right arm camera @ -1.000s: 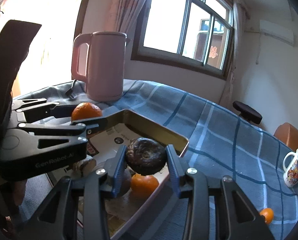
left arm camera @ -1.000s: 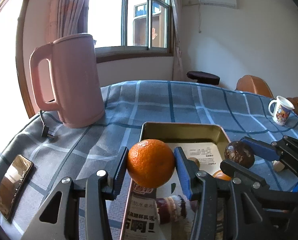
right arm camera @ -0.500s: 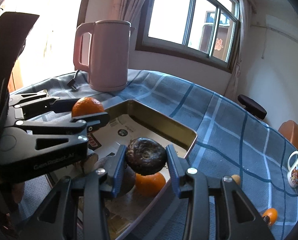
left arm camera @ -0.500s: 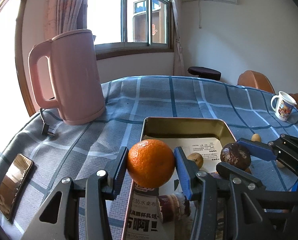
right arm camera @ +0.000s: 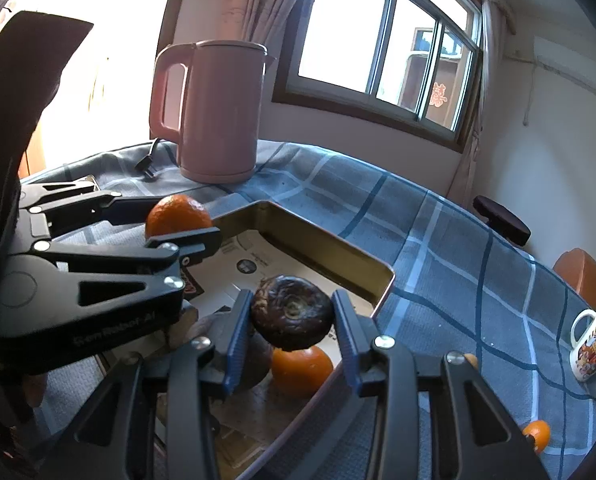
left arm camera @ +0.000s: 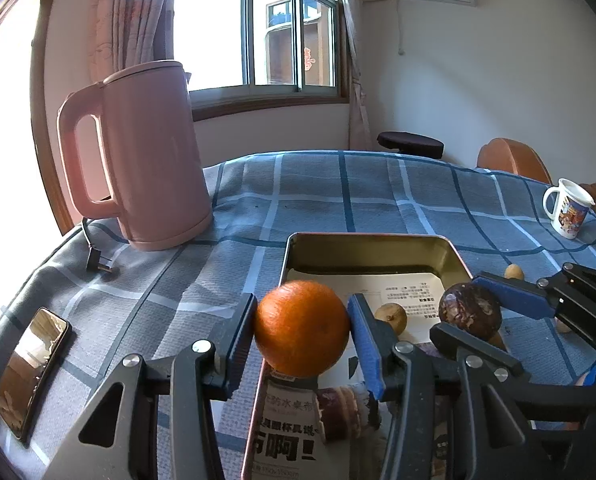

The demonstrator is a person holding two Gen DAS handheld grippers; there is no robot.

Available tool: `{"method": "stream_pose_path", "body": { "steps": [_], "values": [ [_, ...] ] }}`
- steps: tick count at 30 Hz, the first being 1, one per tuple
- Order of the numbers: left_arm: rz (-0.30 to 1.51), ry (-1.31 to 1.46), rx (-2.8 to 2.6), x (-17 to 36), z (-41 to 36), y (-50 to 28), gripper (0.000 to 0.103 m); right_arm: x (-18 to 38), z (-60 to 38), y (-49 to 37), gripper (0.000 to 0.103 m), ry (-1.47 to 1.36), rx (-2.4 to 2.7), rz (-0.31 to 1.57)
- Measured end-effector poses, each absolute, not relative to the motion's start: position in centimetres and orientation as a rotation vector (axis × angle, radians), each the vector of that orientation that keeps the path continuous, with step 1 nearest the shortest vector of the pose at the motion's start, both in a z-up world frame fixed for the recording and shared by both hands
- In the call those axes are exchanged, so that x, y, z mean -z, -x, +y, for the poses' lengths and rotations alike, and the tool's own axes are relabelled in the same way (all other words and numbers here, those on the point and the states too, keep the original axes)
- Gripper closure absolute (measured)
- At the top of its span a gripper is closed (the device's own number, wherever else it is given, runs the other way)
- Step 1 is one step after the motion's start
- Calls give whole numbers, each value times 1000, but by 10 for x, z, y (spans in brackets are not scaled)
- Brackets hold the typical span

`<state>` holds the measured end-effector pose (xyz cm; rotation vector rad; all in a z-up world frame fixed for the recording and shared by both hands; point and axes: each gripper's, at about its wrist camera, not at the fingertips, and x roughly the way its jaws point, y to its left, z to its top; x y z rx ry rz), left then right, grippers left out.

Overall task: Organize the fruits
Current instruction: 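Open the right tool to drop the dark fruit into the tray while the left tool drops the orange, then grasp the small brown-lidded jar with the left tool while the right tool returns to the table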

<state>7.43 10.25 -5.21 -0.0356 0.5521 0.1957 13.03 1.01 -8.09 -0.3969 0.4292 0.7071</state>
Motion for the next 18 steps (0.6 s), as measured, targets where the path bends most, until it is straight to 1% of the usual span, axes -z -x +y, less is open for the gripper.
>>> {"method": "stream_pose_path", "body": {
  "steps": [2, 4, 6, 9, 11, 13, 15, 18],
  "values": [
    [541, 25, -204, 51, 100, -73, 48, 81, 10, -130, 57, 396, -710, 427],
    [539, 19, -208, 51, 99, -72, 45, 80, 10, -129, 51, 397, -711, 422],
    [538, 20, -208, 51, 99, -72, 45, 80, 10, -128, 47, 396, -713, 416],
    [538, 19, -212, 51, 98, -72, 45, 79, 9, -128, 46, 389, -712, 412],
    [537, 18, -213, 51, 98, -72, 44, 78, 8, -128, 43, 385, -709, 411],
    [537, 18, -220, 51, 98, -72, 41, 78, 8, -127, 39, 383, -703, 405],
    [534, 24, -227, 51, 100, -71, 39, 77, 8, -127, 37, 383, -699, 402],
    [520, 41, -220, 49, 102, -68, 38, 77, 6, -127, 37, 377, -690, 399]
  ]
}}
